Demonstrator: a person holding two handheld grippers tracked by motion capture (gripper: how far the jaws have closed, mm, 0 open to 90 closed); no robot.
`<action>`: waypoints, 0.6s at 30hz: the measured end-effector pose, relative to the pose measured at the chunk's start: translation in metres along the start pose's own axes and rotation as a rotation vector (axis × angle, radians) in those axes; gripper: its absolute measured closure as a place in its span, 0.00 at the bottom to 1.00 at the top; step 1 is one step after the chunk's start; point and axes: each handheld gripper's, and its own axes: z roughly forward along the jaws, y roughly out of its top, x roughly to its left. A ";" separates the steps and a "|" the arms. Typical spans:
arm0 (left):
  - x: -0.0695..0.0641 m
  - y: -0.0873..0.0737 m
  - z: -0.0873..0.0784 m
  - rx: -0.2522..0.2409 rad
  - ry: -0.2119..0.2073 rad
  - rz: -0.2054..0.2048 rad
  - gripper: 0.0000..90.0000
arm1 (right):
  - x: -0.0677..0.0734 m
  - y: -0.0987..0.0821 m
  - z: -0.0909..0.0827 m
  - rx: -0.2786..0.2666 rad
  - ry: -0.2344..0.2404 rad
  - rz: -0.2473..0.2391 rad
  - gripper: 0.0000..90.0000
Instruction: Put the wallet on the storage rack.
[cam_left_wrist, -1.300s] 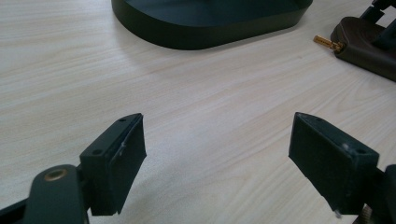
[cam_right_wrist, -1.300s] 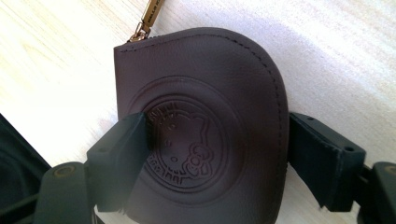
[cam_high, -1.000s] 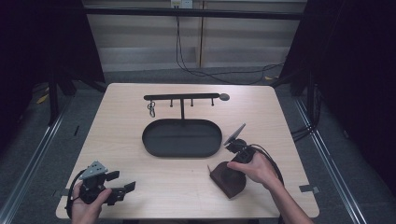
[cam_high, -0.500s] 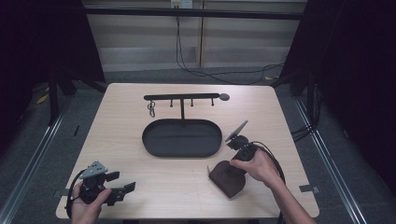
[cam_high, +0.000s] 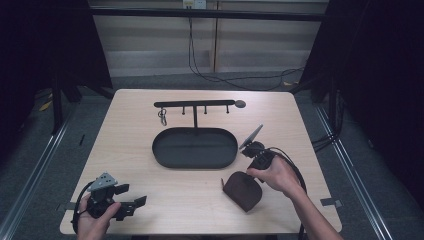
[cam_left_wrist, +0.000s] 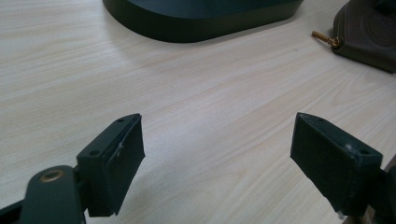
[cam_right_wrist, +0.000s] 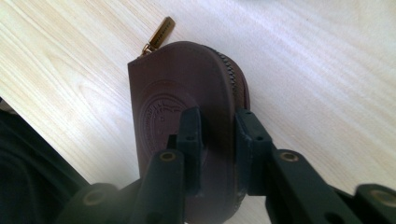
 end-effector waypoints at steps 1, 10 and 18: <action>0.000 0.000 0.000 0.001 -0.005 -0.001 0.19 | 0.001 0.001 -0.001 0.002 -0.001 -0.002 0.84; 0.000 -0.001 0.001 0.003 -0.012 -0.008 0.19 | 0.002 0.002 -0.010 -0.014 -0.006 -0.007 0.89; 0.000 -0.001 0.001 0.001 -0.014 -0.011 0.19 | 0.000 0.003 -0.019 -0.026 -0.045 0.008 0.92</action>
